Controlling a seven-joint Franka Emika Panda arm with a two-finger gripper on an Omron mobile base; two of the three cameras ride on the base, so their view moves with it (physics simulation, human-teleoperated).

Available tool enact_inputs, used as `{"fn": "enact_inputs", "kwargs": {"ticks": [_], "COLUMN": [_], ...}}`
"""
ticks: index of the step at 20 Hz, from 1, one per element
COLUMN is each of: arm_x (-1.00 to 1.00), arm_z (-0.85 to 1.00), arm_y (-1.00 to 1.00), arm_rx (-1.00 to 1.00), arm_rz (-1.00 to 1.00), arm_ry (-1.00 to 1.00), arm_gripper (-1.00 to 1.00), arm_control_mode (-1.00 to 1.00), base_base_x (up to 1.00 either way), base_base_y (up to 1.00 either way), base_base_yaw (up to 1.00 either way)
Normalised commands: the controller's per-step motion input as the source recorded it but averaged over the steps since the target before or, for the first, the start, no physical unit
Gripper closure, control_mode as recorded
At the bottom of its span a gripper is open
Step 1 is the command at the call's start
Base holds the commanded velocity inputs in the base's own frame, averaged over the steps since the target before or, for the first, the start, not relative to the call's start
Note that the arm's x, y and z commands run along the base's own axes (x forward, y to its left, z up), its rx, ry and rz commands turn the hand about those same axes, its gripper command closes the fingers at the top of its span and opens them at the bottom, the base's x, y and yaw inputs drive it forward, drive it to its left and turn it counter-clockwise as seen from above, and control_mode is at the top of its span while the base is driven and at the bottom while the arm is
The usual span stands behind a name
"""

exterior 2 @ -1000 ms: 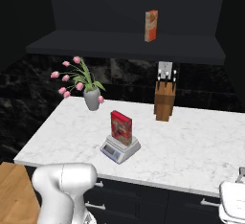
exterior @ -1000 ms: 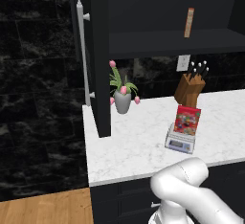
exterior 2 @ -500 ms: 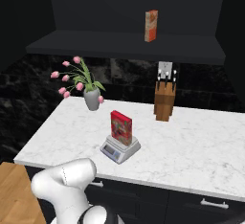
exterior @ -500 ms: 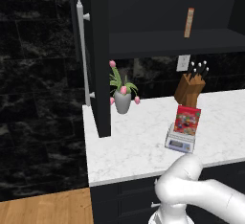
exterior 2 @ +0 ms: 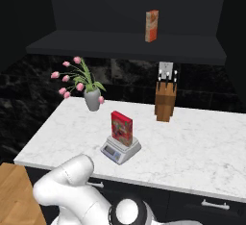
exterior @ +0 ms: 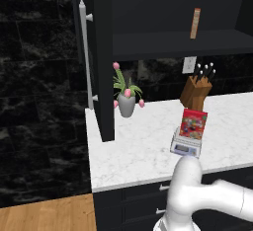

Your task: Pick the cereal and place it on the digital scale for weighing, and close the cabinet.

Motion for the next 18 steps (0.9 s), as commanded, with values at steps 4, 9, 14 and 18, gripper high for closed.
{"fn": "enact_inputs", "kwargs": {"ticks": [4,9,14,18], "arm_x": [0.49,0.39,-0.2,-0.16], "arm_z": [0.71,0.61,0.83,0.96], "arm_y": [0.45,0.53,0.92,1.0], "arm_rx": [-0.11,-0.17,-0.37,-0.53], "arm_rz": [0.04,0.0,-0.08,-0.09], "arm_ry": [-0.08,0.1,0.03,-0.04], "arm_gripper": [-1.0,-1.0,-1.0,-1.0], "arm_control_mode": [-1.0,-1.0,-1.0,-1.0], "base_base_x": [0.0,0.0,0.0,0.0], "base_base_y": [0.0,0.0,0.0,0.0], "base_base_yaw": [0.0,0.0,0.0,0.0]}}
